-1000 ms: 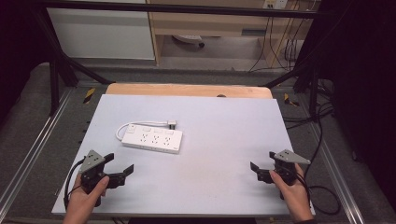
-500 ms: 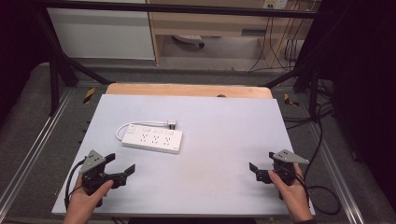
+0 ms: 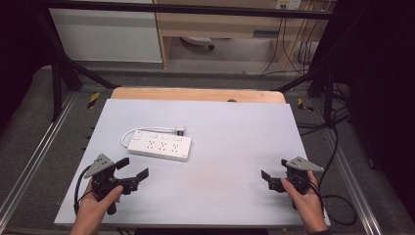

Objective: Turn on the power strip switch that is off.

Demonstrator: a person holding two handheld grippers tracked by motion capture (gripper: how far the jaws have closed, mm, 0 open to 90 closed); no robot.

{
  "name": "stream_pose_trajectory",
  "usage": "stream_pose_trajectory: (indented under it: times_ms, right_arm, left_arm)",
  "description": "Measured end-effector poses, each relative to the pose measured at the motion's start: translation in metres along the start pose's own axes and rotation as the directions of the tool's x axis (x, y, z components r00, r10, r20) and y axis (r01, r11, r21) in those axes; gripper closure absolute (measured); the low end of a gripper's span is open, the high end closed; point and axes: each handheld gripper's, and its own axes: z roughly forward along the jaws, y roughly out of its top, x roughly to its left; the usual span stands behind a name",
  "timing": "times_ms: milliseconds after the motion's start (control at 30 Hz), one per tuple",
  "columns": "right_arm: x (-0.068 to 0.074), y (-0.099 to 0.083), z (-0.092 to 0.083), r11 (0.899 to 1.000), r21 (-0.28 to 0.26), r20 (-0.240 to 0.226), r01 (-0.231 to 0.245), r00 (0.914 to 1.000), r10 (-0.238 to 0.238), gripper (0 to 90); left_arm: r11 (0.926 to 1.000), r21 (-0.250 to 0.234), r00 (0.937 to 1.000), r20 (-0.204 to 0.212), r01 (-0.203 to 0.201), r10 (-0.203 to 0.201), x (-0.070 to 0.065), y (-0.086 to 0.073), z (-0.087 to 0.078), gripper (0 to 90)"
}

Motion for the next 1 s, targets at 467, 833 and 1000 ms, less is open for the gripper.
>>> stream_pose_trajectory:
  times_ms: [467, 833, 1000]
  right_arm:
    - [0.001, 0.000, 0.001, 1.000, 0.008, 0.006, 0.007, 1.0000, -0.007, 5.9]
    - [0.001, 0.000, 0.001, 1.000, 0.015, 0.006, 0.010, 0.9999, -0.010, 6.0]
    - [0.002, 0.000, 0.002, 1.000, 0.022, 0.004, 0.015, 0.9999, -0.015, 6.1]
  left_arm:
    - [1.0000, -0.001, 0.9998, -0.019, -0.008, 0.008, 0.006, 0.042, 0.019, 9.5]
    - [0.9989, -0.008, 0.9989, -0.009, 0.047, -0.047, 0.011, 0.069, 0.048, 13.7]
    - [0.9985, -0.022, 0.9987, 0.000, 0.050, -0.050, 0.010, 0.078, 0.055, 16.5]
